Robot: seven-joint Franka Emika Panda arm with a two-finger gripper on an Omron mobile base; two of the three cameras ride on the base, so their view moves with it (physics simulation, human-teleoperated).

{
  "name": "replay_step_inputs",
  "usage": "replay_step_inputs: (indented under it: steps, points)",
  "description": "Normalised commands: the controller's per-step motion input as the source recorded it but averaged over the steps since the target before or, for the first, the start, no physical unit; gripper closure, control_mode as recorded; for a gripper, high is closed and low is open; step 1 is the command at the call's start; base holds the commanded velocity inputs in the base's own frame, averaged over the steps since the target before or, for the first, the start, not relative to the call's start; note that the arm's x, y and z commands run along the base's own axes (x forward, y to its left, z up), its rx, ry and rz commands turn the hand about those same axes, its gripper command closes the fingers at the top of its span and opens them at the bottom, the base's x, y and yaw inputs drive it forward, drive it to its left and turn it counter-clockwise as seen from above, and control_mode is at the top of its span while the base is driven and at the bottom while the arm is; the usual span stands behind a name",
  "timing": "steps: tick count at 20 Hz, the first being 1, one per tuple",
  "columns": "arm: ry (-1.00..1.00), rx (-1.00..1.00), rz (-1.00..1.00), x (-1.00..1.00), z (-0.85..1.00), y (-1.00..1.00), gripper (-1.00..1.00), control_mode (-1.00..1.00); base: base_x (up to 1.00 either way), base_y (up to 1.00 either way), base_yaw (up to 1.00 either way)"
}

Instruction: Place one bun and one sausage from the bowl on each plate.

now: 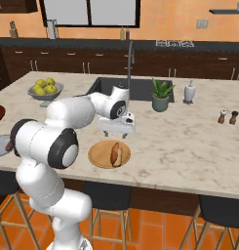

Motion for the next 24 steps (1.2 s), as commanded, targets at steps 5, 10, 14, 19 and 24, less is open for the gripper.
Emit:
replay_step_inputs:
  steps: [5,10,14,19,24]
  points:
    - [-0.12,-0.34,0.28,-0.33,1.0,0.52,-1.0,-1.0,0.0,0.0,0.0]
    - [-0.07,-0.08,0.02,-0.2,0.72,0.05,-1.0,-1.0,0.0,0.0,0.0]
    - [-0.03,-0.01,0.0,-0.05,0.15,0.0,-1.0,1.0,-0.02,0.06,0.02]
    - [0.0,0.0,0.0,0.0,0.0,0.0,-1.0,1.0,-0.34,0.96,0.0]
    - [0.0,0.0,0.0,0.0,0.0,0.0,-1.0,1.0,-0.32,1.0,-0.01]
